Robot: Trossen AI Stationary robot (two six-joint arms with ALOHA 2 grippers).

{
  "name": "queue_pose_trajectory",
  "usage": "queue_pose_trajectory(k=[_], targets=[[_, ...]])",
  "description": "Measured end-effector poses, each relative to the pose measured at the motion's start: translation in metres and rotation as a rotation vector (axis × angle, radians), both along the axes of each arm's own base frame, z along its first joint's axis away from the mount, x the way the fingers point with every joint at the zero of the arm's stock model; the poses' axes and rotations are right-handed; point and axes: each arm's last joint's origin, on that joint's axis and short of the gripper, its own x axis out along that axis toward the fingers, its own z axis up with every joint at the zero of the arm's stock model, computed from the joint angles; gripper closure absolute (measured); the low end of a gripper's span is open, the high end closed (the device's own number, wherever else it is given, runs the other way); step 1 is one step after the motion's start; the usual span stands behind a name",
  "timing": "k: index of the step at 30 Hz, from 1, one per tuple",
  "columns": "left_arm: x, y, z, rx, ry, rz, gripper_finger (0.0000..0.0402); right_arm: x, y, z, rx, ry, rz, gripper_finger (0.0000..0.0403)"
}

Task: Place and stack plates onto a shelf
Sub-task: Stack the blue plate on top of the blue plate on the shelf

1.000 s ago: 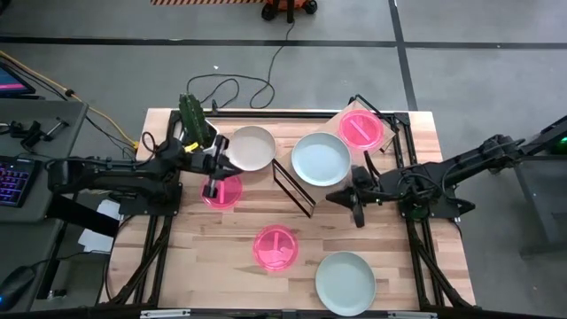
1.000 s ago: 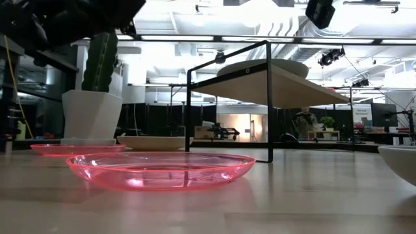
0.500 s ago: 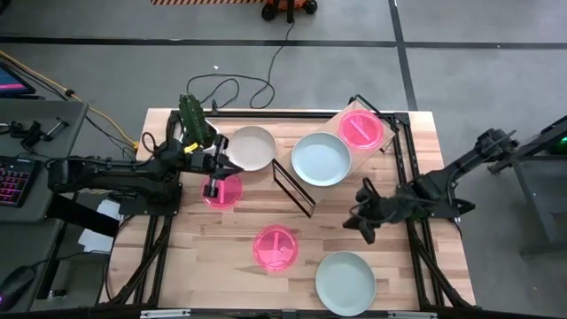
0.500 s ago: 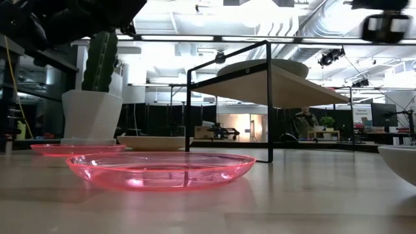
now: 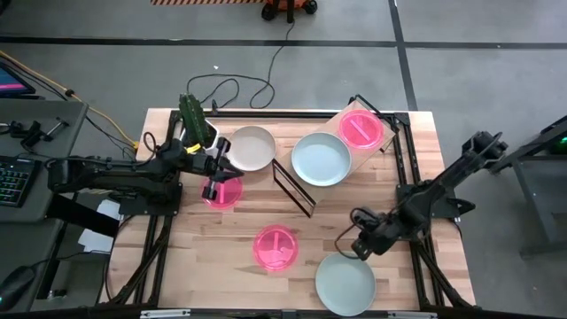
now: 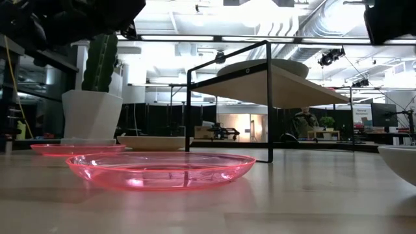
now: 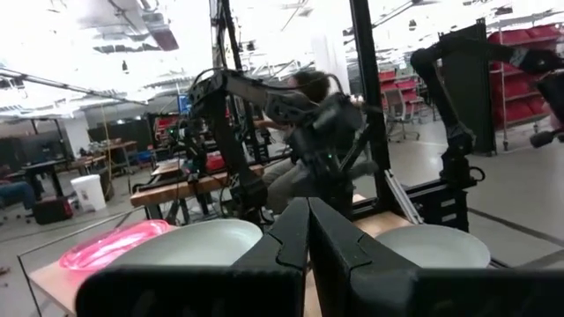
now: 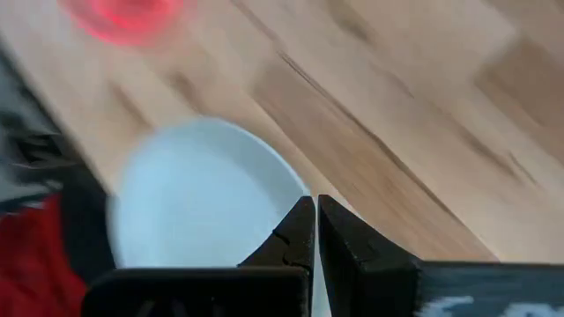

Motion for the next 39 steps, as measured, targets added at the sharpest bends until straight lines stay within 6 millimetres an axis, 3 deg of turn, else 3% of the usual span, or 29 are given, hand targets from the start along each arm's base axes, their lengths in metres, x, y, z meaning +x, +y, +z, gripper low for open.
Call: queue_pose_trajectory(k=[7, 16, 20, 25, 35, 39], targets=[[0.0, 0.0, -0.001, -0.004, 0.012, 0.0, 0.0401, 0.001, -0.004, -0.01, -0.01, 0.115, -0.019, 0.0384], [0.001, 0.0, -0.003, -0.025, 0.032, -0.003, 0.0401, 0.009, 0.009, -0.013, 0.103, 0.079, -0.075, 0.0267], [0.001, 0.0, -0.003, -0.025, 0.032, -0.003, 0.0401, 0.01, 0.019, -0.028, 0.076, 0.137, -0.044, 0.0241], [0.001, 0.0, -0.003, -0.024, 0.033, -0.003, 0.0401, 0.01, 0.03, -0.053, 0.054, 0.259, 0.025, 0.0237], [0.001, 0.0, -0.003, -0.009, 0.028, 0.007, 0.0401, 0.018, 0.045, -0.074, 0.06, 0.251, 0.149, 0.0239], [0.001, 0.0, -0.003, 0.0, 0.026, 0.013, 0.0401, 0.017, 0.045, -0.077, 0.036, 0.257, 0.194, 0.0272]])
